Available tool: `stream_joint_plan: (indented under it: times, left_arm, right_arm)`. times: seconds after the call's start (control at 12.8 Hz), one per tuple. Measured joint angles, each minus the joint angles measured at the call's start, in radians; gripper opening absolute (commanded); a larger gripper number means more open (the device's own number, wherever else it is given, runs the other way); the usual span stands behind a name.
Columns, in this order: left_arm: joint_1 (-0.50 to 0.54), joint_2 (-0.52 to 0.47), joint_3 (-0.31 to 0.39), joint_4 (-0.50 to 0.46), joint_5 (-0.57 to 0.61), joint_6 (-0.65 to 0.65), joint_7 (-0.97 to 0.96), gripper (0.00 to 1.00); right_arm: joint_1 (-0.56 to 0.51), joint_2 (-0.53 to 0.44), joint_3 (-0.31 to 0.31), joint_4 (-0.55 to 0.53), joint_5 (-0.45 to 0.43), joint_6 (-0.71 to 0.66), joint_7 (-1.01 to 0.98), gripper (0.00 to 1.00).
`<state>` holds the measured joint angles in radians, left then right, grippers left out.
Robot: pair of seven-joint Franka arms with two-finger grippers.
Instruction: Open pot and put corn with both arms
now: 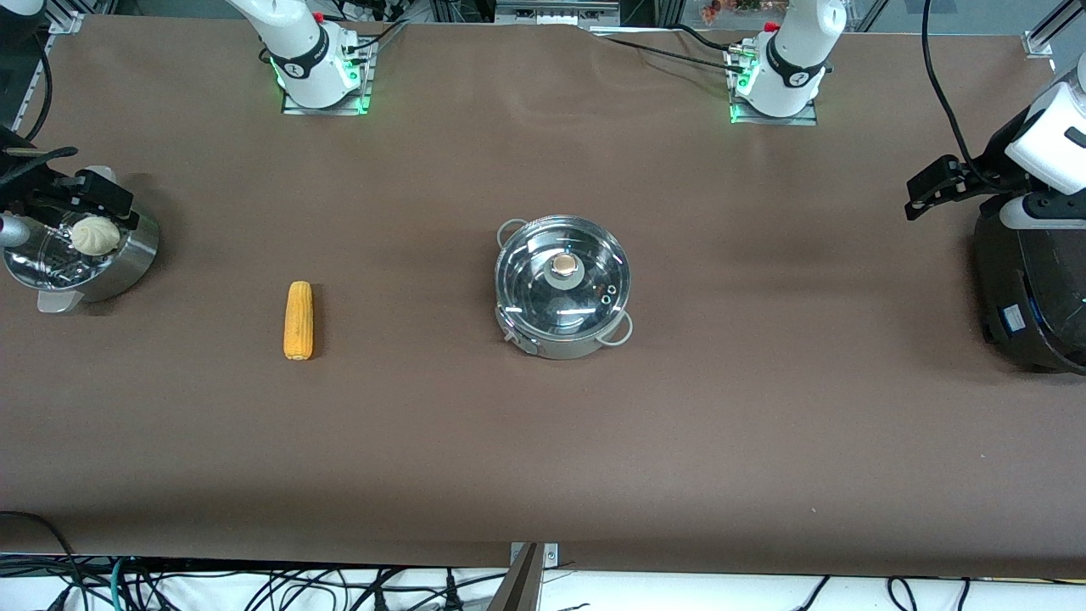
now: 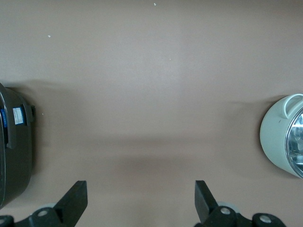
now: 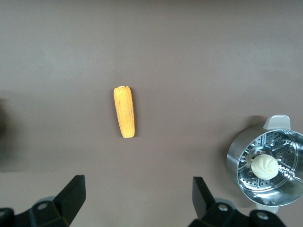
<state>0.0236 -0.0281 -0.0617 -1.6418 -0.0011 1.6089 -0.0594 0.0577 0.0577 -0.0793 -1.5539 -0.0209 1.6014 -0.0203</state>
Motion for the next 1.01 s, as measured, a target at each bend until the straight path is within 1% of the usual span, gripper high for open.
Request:
stream_joint_plan:
  times: [1.01]
  left_arm:
    - [0.000,0.000,0.000,0.004,0.000,-0.011,0.000,1.00]
  right_arm:
    - [0.000,0.014,0.000,0.002,0.000,0.044,-0.001,1.00]
